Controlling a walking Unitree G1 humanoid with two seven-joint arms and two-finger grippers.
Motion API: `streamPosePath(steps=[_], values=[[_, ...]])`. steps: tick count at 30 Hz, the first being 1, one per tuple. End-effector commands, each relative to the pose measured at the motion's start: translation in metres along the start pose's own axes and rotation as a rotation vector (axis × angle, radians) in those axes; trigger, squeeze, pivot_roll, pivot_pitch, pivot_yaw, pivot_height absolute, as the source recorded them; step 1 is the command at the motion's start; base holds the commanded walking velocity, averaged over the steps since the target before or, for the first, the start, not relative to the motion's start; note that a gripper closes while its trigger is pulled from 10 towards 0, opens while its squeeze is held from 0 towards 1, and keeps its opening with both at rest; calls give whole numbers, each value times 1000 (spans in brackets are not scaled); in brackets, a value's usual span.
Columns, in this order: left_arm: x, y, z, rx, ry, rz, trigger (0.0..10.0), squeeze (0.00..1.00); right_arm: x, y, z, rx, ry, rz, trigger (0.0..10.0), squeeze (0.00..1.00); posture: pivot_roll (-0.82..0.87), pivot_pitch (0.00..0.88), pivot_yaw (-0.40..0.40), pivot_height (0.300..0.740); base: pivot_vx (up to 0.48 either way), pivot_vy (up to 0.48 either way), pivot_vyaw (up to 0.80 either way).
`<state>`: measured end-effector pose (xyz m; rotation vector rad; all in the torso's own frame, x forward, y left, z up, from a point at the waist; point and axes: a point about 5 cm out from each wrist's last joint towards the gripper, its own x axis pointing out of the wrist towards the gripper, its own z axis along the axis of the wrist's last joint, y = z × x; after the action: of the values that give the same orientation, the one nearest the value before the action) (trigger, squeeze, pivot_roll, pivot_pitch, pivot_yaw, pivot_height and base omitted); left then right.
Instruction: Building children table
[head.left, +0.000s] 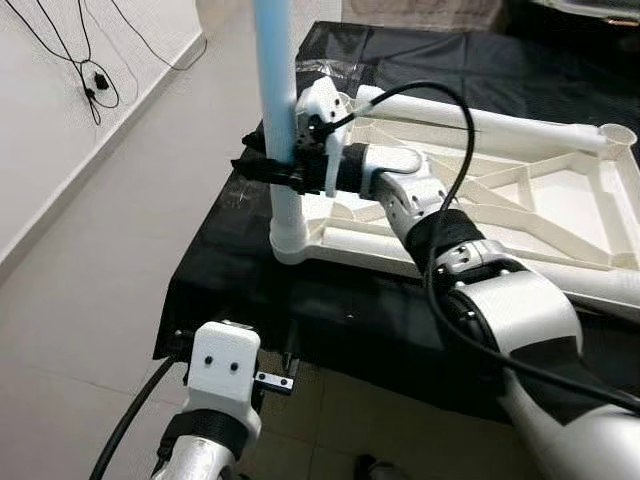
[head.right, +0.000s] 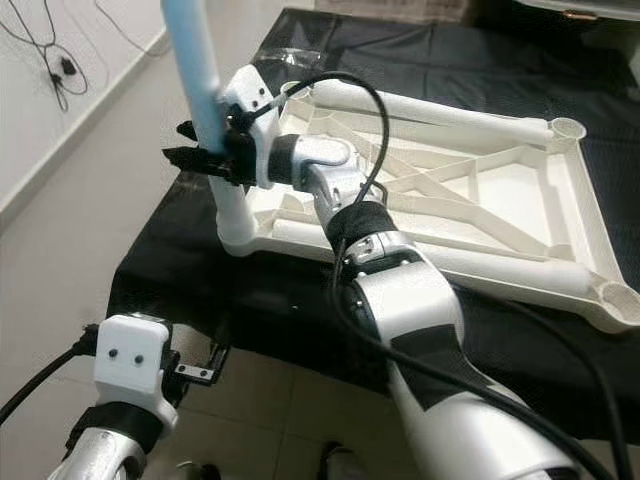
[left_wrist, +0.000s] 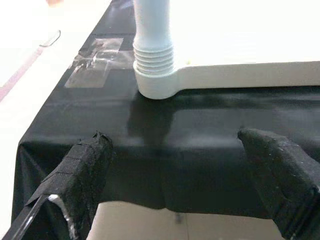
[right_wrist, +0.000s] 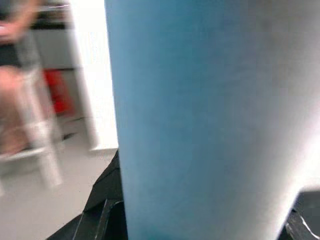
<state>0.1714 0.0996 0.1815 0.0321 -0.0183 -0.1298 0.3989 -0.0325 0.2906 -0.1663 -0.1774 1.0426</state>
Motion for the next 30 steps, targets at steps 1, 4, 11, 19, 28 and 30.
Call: streamPosePath(steps=[1,4,11,19,28,30], values=[[-1,-5,-5,-6,22,-16,10000,0,-13,-3,-44,85,155,-134,10000,0,143,252,-27,740,0,0,0],[3,-2,-6,2,16,-10,10000,0,-23,-15,-56,114,160,-369,10000,0,141,231,-22,740,0,0,0],[5,1,-6,13,9,-2,10000,0,-39,-30,-65,157,169,-714,10000,0,139,216,-22,740,0,0,0],[7,4,-5,20,2,7,10000,0,-44,-34,-65,45,222,-1052,10000,0,137,215,-23,740,0,0,0],[10,7,-6,28,-2,16,10000,0,-38,-7,-66,135,176,-1538,10000,0,151,219,-26,740,0,0,0],[10,7,-6,28,-2,16,10000,0,-38,-7,-66,135,176,-1538,10000,0,151,219,-26,740,0,0,0]])
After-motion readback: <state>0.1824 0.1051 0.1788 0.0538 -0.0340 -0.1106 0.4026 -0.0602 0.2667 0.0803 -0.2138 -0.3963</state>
